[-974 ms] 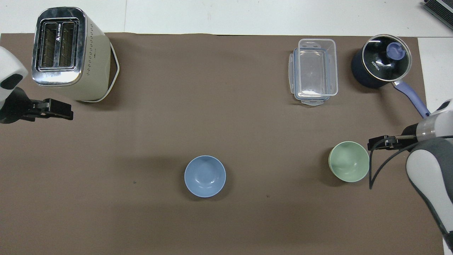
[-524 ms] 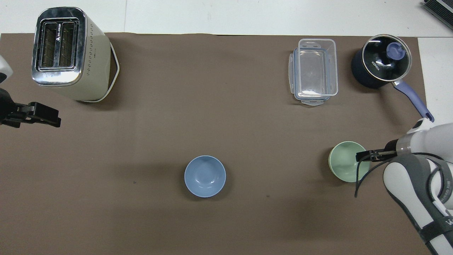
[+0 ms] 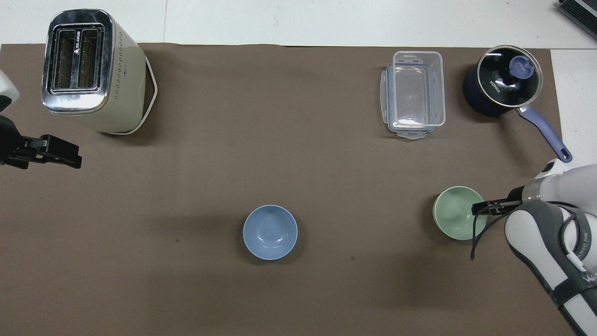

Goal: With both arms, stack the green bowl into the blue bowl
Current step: 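Lower the right gripper onto the green bowl rim and close it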

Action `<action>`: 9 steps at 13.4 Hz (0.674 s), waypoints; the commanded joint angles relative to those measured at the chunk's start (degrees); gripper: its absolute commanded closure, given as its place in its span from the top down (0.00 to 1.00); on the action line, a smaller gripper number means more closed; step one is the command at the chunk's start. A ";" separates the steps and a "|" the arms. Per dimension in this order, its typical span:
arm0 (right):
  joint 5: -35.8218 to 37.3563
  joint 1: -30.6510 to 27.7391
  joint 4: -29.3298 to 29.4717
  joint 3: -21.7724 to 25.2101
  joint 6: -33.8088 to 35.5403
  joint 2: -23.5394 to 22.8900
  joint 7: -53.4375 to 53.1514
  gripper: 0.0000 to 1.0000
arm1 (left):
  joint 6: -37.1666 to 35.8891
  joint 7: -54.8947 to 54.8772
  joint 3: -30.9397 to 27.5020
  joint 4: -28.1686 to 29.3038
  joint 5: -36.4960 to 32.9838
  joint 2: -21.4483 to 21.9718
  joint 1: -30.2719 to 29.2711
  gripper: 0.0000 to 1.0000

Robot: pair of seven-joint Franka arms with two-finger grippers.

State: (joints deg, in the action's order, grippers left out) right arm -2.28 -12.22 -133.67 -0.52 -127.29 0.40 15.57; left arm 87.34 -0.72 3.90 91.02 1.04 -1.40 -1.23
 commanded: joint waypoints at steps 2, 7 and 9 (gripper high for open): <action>-1.41 -0.35 -0.71 -0.18 -2.61 -1.28 1.65 0.77 | -0.94 0.02 0.40 -0.94 -0.96 -0.36 0.08 1.00; -1.50 -0.44 0.16 -0.18 -2.17 -1.80 1.39 0.19 | 3.27 -0.51 0.40 -1.72 -0.96 -0.36 0.09 1.00; -4.11 -0.44 0.95 -0.18 -1.73 -1.89 1.74 0.06 | 2.49 -0.51 0.49 -2.51 -1.05 -0.36 0.17 1.00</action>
State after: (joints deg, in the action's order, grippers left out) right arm -3.43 -12.22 -133.54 -0.52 -128.81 -1.17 15.57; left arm 90.05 -0.75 4.23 90.19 1.04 -1.40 -1.20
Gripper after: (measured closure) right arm 0.802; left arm 0.000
